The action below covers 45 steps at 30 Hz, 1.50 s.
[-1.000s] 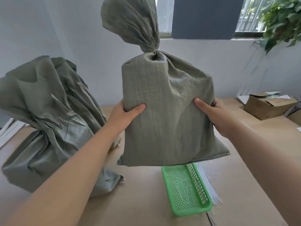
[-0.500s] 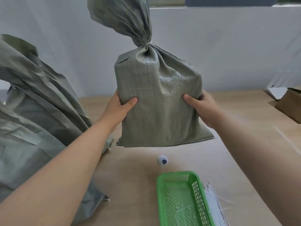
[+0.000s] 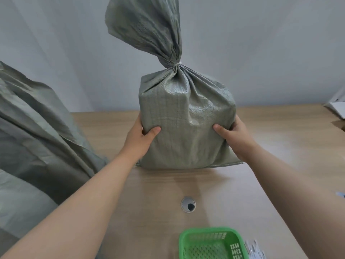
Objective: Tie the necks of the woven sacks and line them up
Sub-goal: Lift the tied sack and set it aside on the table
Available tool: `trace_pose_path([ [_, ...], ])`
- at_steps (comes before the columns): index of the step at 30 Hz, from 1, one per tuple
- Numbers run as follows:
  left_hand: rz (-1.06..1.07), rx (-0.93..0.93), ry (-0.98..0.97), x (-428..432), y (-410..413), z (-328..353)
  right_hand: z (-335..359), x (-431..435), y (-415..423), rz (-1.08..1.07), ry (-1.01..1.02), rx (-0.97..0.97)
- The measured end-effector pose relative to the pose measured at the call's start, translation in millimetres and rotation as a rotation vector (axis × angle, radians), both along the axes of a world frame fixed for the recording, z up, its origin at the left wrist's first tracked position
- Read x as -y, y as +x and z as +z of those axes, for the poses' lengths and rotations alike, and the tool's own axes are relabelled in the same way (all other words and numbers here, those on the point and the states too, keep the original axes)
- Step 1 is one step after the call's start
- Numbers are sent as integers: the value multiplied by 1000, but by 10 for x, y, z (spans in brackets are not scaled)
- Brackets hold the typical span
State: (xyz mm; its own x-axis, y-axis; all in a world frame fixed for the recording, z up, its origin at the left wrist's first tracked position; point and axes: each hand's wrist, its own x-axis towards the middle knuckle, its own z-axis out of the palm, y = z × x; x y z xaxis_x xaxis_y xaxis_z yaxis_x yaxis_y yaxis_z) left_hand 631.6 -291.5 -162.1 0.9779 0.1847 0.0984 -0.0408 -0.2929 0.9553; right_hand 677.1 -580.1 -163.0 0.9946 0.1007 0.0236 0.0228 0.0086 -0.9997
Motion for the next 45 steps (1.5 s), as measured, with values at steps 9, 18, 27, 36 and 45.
trace_pose_path([
  [9,-9,-29,80,10,104,-109,-141,50,96,25,-63,36],
  [18,-20,-135,139,-84,272,-83,-56,70,262,-7,-169,20],
  [27,-33,-179,151,-149,276,-97,-49,59,277,-43,-207,3],
  [36,31,-263,244,-200,-69,-50,77,76,-22,-75,-257,-12],
  [45,1,-226,203,-123,-859,178,330,89,-715,-87,-342,-53],
])
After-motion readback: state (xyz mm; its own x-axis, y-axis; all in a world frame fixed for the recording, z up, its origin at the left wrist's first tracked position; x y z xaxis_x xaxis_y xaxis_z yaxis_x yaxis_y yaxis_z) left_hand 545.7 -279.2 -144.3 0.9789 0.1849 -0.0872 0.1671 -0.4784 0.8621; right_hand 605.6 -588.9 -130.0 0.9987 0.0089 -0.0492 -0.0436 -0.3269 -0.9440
